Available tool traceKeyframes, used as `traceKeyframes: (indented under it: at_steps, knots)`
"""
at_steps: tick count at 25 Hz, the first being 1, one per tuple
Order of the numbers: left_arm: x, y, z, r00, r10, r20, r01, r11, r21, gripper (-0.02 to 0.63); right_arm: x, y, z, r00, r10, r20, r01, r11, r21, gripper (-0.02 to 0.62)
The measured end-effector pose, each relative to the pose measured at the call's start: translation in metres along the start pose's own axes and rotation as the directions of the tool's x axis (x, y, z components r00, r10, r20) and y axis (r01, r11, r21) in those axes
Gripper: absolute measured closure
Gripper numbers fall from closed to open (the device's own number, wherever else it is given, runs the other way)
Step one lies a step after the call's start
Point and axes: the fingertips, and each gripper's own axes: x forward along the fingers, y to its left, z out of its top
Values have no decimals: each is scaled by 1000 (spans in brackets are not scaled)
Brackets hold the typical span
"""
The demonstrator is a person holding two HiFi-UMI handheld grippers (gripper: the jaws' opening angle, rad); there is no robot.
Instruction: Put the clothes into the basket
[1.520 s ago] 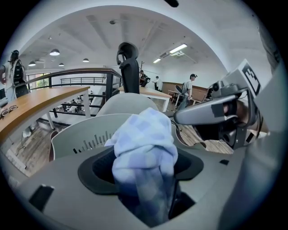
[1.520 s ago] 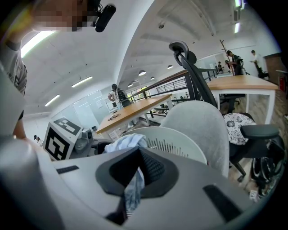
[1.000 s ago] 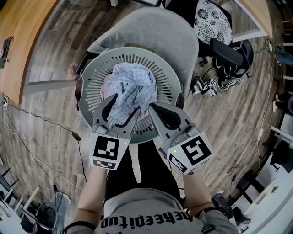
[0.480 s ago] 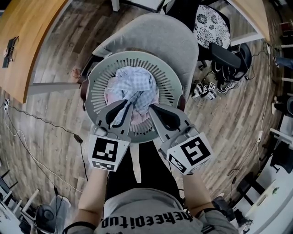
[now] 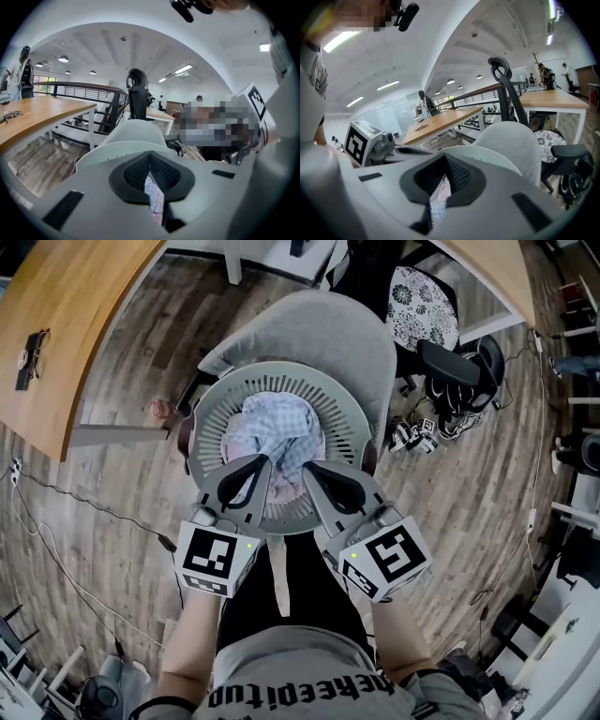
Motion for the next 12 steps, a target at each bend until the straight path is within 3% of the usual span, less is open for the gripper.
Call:
traceKeyframes:
  at_steps: [12]
  knots:
    - [-35, -15, 34, 996, -59, 65, 57, 998, 39, 592, -14, 32, 28, 998, -31, 60, 33, 999, -40, 586]
